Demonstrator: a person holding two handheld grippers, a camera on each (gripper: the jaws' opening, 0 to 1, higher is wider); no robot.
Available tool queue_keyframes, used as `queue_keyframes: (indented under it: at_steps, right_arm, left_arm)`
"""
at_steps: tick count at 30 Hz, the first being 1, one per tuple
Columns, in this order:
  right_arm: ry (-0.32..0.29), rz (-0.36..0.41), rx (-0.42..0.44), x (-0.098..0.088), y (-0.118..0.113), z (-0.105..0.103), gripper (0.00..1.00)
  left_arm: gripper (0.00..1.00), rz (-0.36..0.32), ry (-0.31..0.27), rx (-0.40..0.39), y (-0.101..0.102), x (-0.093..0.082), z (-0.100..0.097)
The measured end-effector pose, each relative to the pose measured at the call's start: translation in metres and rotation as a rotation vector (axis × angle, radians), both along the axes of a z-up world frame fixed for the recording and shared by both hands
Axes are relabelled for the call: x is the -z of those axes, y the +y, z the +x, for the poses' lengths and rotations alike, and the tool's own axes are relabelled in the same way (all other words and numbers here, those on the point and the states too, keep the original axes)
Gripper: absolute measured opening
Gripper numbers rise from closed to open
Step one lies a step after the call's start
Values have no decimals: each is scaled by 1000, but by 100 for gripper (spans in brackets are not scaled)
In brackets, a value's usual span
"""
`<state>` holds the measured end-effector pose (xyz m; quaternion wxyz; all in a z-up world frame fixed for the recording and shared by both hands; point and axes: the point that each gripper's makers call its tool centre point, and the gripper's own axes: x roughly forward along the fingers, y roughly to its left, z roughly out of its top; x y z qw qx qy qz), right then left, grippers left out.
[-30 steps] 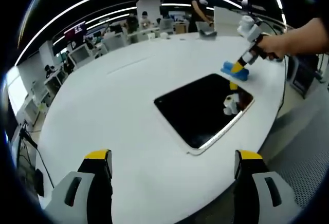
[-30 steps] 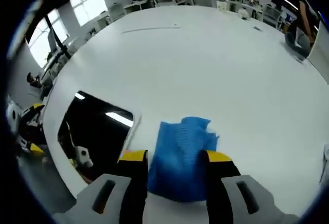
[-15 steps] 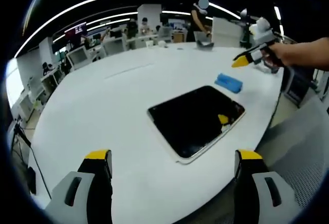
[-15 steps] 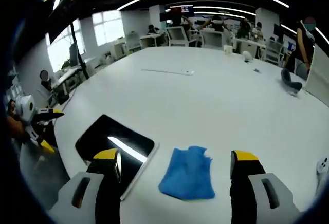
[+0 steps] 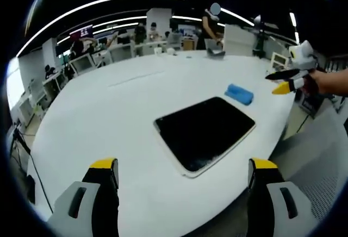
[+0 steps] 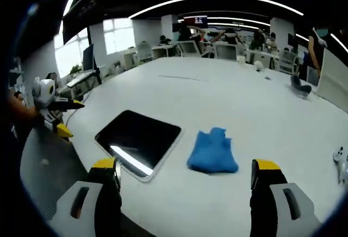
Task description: Wipe the mirror surface with the cleaning cloth until all visible marks leave the cleaned area.
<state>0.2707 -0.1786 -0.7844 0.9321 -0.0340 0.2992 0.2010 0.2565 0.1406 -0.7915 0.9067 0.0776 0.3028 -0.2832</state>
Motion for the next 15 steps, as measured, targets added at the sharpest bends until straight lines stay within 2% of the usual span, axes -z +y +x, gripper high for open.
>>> queue_keyframes:
  at_steps: [2, 5, 9, 11, 12, 15]
  right_arm:
    - [0, 7, 6, 4, 1, -6, 100]
    - [-33, -16, -14, 6, 5, -12, 100]
    - [-14, 51, 26, 6, 8, -16, 100]
    - [-31, 38, 19, 5, 13, -17, 100]
    - [-65, 29, 16, 3, 15, -15, 100]
    - [-37, 39, 17, 10, 21, -17, 100]
  left_arm:
    - [100, -2, 7, -2, 0, 1, 0]
    - [100, -13, 6, -3, -1, 0, -2]
    - [100, -15, 19, -3, 4, 4, -4]
    - [100, -13, -3, 4, 2, 1, -2]
    - [100, -10, -23, 16, 1, -2, -2]
    - [100, -8, -45, 17, 0, -6, -2]
